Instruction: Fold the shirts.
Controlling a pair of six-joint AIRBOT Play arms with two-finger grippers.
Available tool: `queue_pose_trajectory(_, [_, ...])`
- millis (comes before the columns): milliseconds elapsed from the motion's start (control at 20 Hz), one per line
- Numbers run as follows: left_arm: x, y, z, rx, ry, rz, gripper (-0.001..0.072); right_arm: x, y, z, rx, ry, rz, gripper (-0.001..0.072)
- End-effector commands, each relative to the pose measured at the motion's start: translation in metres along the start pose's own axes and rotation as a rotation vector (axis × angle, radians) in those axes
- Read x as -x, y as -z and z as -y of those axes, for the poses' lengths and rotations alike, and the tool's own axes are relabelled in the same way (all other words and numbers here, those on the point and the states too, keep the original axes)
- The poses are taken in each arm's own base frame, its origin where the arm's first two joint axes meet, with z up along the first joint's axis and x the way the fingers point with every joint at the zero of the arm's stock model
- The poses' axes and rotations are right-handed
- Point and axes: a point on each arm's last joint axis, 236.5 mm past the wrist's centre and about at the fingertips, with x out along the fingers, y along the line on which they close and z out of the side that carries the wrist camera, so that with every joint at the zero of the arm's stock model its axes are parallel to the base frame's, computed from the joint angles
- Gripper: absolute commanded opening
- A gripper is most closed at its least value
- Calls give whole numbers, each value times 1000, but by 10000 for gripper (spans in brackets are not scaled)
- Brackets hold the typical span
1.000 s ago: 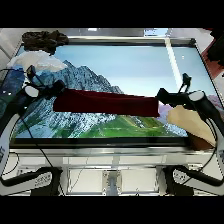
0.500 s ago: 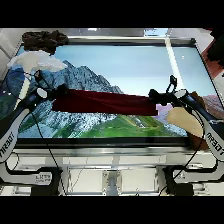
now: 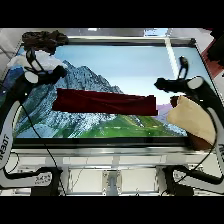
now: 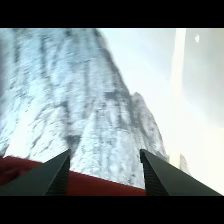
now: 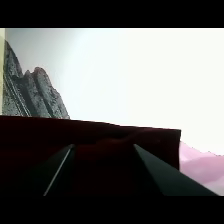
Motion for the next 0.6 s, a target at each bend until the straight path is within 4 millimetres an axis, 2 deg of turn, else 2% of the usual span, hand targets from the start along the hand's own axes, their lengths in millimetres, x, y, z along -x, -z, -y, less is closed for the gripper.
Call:
queue_pose_trajectory(0, [21, 21, 75, -317, 150, -111, 507, 49, 14, 30, -108, 81, -69, 448])
queue_pose_trajectory(50, [21, 41, 91, -376, 177, -165, 506, 54, 24, 38, -167, 84, -91, 449])
queue_pose_trajectory(150, [17, 83, 110, -493, 187, -270, 505, 54, 59, 46, -261, 61, -170, 449])
queue_pose_trajectory(200, [12, 99, 118, -508, 186, -305, 471, 49, 79, 45, -306, 40, -207, 449])
queue_pose_trajectory(300, [0, 125, 140, -511, 210, -332, 321, 33, 118, 31, -428, -39, -264, 449])
queue_pose_trajectory(350, [-6, 135, 149, -519, 222, -338, 318, 24, 133, 25, -488, -72, -268, 449])
queue_pose_trajectory(450, [-20, 160, 153, -505, 224, -387, 318, 9, 157, 18, -610, -104, -219, 450])
queue_pose_trajectory(550, [-32, 178, 147, -496, 214, -436, 319, -3, 177, 15, -727, -107, -139, 449])
